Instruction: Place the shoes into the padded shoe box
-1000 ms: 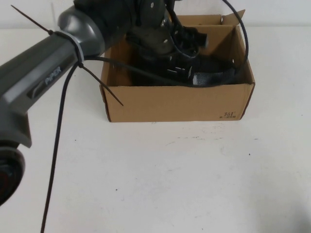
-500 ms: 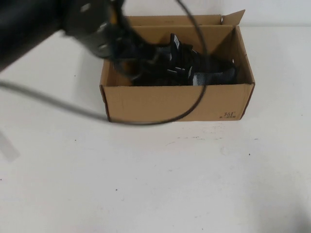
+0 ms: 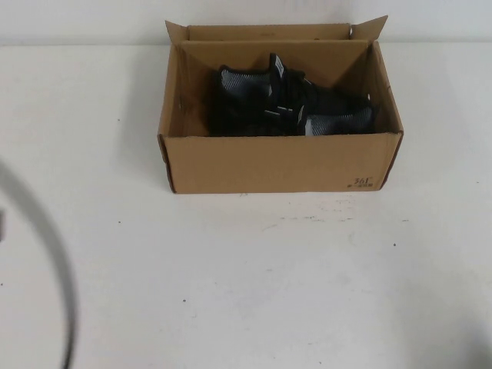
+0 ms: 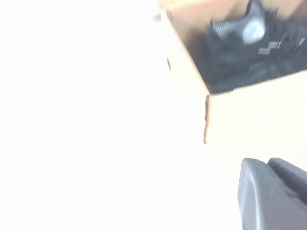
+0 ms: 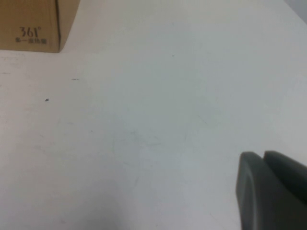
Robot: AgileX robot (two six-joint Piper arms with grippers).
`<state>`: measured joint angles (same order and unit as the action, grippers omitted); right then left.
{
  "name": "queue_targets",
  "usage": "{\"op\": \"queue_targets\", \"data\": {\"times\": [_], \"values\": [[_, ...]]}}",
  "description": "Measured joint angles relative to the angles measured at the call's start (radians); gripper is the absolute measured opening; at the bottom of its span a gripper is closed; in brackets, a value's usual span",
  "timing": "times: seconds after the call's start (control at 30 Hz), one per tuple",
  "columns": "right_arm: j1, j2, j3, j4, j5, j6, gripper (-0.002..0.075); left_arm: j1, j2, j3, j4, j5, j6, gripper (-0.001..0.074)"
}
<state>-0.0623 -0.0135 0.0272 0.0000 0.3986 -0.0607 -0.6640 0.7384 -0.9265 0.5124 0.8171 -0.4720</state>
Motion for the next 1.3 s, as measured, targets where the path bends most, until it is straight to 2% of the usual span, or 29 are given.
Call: {"op": "queue_targets", "data": {"times": [0.2,0.37,0.47,0.63,0.9,1.1,1.17,1.3], "values": [[0.000,0.000,0.000,0.000,0.000,0.000,-0.0008,0.000,-0.356,0.234,0.065,-0.059,-0.009,-0.0002],[0.000,0.000,0.000,0.000,0.000,0.000,-0.0008,0.000,-0.669,0.339,0.065,-0.083,-0.136,-0.0002],[0.000,-0.002,0.000,0.000,-0.002,0.000,-0.0008,0.000,-0.755,0.398,0.074,-0.122,-0.152,-0.0002],[0.000,-0.002,0.000,0.000,0.000,0.000,-0.0008,0.000,-0.700,0.496,0.117,-0.173,-0.155,-0.0002],[0.000,-0.002,0.000,-0.007,0.000,0.000,-0.0008,0.000,-0.579,0.525,0.244,-0.423,-0.169,-0.0003],[0.000,-0.002,0.000,-0.008,0.000,0.000,-0.0008,0.000,-0.565,0.546,0.279,-0.462,-0.169,-0.0003],[0.000,-0.002,0.000,-0.008,0.000,0.000,-0.0008,0.000,-0.565,0.564,0.234,-0.462,-0.111,-0.0003],[0.000,-0.002,0.000,-0.008,0.000,0.000,-0.0008,0.054,-0.565,0.605,0.018,-0.493,0.152,-0.0003]]}}
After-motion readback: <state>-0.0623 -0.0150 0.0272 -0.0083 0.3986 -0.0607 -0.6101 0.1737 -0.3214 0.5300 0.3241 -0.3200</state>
